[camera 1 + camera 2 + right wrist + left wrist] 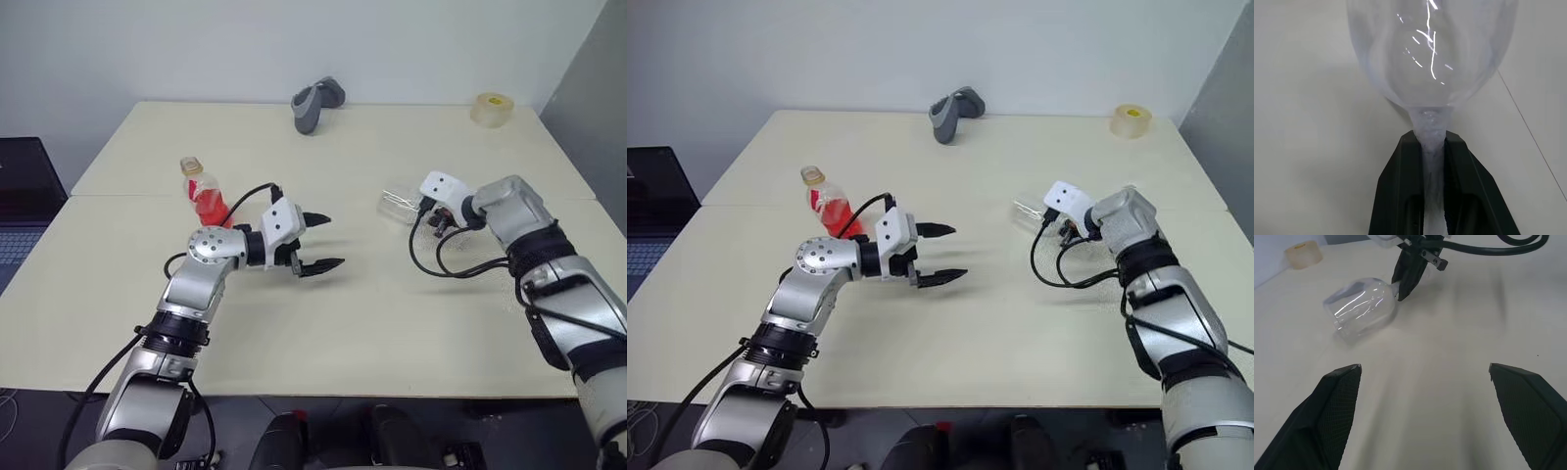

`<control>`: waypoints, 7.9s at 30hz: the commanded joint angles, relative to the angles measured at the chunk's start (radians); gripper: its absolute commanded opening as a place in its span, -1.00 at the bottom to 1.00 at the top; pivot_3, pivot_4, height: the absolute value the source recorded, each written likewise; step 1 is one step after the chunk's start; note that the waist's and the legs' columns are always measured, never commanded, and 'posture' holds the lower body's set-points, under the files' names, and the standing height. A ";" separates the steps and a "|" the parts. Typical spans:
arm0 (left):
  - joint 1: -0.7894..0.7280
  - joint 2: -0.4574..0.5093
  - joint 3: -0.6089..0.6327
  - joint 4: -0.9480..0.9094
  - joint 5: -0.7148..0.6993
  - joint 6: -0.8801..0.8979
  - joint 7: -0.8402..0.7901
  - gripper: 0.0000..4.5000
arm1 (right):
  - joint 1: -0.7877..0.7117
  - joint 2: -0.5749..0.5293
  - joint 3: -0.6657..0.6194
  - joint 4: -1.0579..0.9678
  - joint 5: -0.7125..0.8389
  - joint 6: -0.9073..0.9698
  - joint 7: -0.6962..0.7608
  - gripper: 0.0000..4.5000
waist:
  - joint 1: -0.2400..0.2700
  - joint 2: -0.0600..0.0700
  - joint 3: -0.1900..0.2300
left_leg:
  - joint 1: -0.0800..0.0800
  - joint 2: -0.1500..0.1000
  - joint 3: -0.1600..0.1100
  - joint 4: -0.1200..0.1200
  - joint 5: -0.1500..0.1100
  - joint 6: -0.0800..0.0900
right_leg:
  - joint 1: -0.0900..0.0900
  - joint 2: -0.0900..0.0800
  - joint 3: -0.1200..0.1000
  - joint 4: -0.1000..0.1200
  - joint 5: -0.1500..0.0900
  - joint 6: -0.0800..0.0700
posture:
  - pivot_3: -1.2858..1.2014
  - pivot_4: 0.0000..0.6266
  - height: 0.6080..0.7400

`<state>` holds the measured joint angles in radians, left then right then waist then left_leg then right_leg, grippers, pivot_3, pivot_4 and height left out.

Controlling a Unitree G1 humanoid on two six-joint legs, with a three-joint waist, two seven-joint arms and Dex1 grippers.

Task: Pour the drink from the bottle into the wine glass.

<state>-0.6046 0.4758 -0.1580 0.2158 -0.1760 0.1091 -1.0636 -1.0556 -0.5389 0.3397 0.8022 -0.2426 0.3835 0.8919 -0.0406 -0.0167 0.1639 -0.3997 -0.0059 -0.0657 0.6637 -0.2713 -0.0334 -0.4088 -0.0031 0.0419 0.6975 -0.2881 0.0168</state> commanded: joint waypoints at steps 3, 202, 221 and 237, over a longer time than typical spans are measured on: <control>0.030 0.018 0.093 -0.044 -0.060 0.078 0.056 1.00 | 0.155 0.086 -0.217 -0.349 0.196 0.056 -0.082 -0.92 | -0.007 0.000 0.000 | 0.000 0.001 -0.002 0.000 0.000 0.000 | 0.000 0.000 0.000 0.000 0.000 0.000 | 0.03 -0.52 1.00; 0.091 -0.047 0.308 -0.349 -0.120 0.473 0.638 -0.60 | 0.818 0.015 -0.237 -1.412 0.766 0.216 -0.198 1.00 | 0.013 -0.004 -0.003 | 0.000 -0.001 -0.007 0.002 0.000 -0.001 | 0.004 -0.001 -0.002 -0.001 -0.001 0.001 | 0.03 -0.52 1.00; 0.039 -0.069 0.287 -0.480 -0.200 0.586 0.625 -0.65 | 0.812 0.043 -0.222 -1.360 0.744 0.165 -0.179 1.00 | 0.013 -0.005 -0.003 | 0.000 -0.001 -0.007 0.002 0.000 -0.001 | 0.004 0.000 -0.002 -0.001 -0.001 0.001 | 0.03 -0.52 1.00; -0.003 -0.001 0.176 -0.412 -0.062 0.476 0.625 -0.65 | 0.815 0.034 -0.259 -1.344 0.737 0.156 -0.188 1.00 | 0.013 -0.005 -0.003 | 0.000 -0.001 -0.006 0.001 0.000 -0.001 | 0.004 0.000 -0.002 -0.001 -0.001 0.001 | 0.03 -0.52 1.00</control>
<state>-0.5718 0.4643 0.0311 -0.1811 -0.2707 0.6424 -0.4296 -0.2309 -0.4997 0.1167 -0.5201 0.4920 0.5546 0.7135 -0.0278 -0.0213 0.1614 -0.3996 -0.0071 -0.0722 0.6650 -0.2709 -0.0342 -0.4047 -0.0034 0.0400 0.6960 -0.2886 0.0174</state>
